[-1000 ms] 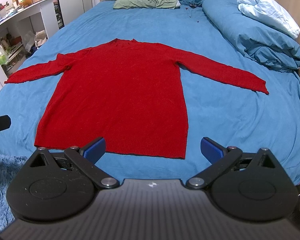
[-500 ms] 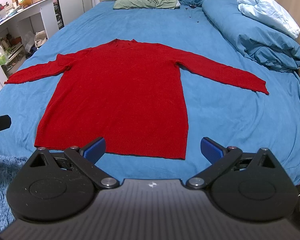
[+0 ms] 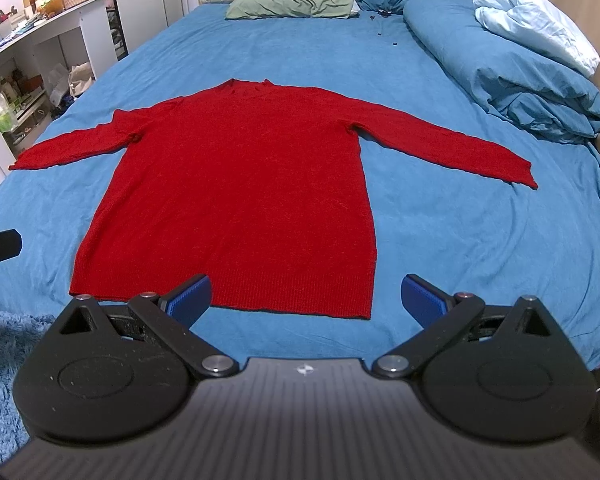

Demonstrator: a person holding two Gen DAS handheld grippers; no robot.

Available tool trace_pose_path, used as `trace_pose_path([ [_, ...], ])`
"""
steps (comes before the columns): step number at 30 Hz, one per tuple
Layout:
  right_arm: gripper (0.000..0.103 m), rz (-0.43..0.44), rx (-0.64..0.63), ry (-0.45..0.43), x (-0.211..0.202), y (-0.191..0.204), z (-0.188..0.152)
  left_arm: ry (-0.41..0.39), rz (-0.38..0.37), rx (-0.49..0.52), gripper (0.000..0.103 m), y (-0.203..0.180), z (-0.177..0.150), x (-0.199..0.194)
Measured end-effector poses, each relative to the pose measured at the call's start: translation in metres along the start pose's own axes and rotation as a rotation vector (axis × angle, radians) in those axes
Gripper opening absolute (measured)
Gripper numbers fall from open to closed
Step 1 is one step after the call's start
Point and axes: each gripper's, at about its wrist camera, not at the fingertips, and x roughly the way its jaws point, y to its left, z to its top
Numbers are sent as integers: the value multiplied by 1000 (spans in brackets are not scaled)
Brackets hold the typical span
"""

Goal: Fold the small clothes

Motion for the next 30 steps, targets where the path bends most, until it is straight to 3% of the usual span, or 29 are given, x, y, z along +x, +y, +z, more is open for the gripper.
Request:
trace_pose_path([
  [24, 103, 8, 5, -20, -5, -1, 4, -6, 1, -8, 103, 1, 7, -5],
  [30, 103, 38, 102, -56, -11, -21, 23, -56, 0, -5, 103, 0, 31, -6],
])
